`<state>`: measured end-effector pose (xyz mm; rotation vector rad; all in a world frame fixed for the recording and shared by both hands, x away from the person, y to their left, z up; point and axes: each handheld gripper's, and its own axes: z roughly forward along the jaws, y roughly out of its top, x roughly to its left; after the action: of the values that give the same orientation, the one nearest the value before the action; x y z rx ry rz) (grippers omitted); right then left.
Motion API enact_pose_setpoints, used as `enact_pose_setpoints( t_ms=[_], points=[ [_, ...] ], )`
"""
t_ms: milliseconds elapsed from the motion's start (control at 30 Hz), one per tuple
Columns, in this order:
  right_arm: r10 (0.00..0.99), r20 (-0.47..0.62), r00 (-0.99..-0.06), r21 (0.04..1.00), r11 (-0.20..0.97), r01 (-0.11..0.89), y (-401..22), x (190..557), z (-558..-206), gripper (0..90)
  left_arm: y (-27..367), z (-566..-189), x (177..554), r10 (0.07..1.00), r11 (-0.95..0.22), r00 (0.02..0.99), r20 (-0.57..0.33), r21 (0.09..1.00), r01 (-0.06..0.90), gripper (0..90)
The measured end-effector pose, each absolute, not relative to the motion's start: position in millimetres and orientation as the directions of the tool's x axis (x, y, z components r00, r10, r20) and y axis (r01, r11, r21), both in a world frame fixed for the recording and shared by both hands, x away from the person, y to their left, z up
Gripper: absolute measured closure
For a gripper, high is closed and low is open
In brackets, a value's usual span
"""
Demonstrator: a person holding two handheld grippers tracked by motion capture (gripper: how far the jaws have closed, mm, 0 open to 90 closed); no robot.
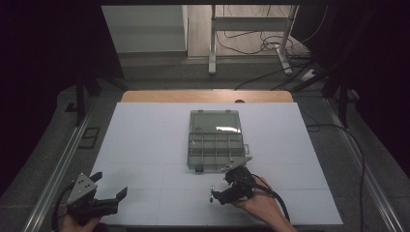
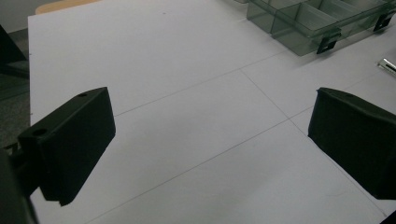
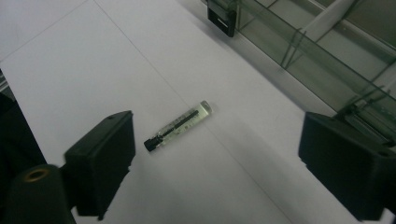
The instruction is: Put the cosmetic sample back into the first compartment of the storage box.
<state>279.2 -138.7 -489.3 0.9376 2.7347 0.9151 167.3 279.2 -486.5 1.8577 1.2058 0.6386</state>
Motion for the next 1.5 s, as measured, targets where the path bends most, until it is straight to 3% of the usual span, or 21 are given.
enact_pose_setpoints(
  t_ms=[400, 767, 1167, 1267, 1300, 1333, 1367, 1500],
  points=[
    [0.554, 0.073, -0.829, 0.566, 0.662, 0.492, -127.1, 281.0, -490.7, 38.3, 278.1, -486.6, 167.8, 0.908, -0.223, 0.419, -0.009, 0.836, 0.501, 1.2],
    [0.523, 0.053, -0.851, 0.538, 0.703, 0.466, -112.2, 281.2, -499.7, 52.5, 277.3, -486.5, 167.5, 0.906, -0.232, 0.424, -0.001, 0.836, 0.497, 1.3],
    [0.521, 0.023, -0.853, 0.507, 0.729, 0.459, -104.4, 277.0, -508.3, 58.5, 276.5, -486.5, 167.4, 0.905, -0.241, 0.426, 0.008, 0.834, 0.496, 1.4],
    [0.514, -0.009, -0.858, 0.49, 0.75, 0.445, -103.6, 274.8, -512.3, 64.4, 276.4, -486.5, 167.4, 0.905, -0.243, 0.426, 0.011, 0.834, 0.495, 1.4],
    [0.513, -0.018, -0.858, 0.49, 0.753, 0.44, -103.7, 274.2, -511.9, 72.8, 276.4, -486.5, 167.4, 0.904, -0.244, 0.427, 0.011, 0.834, 0.495, 1.4],
    [0.513, -0.018, -0.858, 0.49, 0.753, 0.44, -103.7, 274.2, -511.9, 72.8, 276.4, -486.5, 167.4, 0.904, -0.244, 0.426, 0.011, 0.834, 0.495, 1.4],
    [0.507, -0.013, -0.862, 0.488, 0.756, 0.437, -104.3, 273.9, -511.7, 80.0, 276.4, -486.5, 167.4, 0.905, -0.244, 0.426, 0.011, 0.834, 0.495, 1.5],
    [0.51, -0.006, -0.86, 0.486, 0.753, 0.443, -104.5, 274.3, -511.5, 80.6, 276.1, -486.5, 167.2, 0.904, -0.243, 0.426, 0.01, 0.834, 0.495, 1.5]
  ],
)
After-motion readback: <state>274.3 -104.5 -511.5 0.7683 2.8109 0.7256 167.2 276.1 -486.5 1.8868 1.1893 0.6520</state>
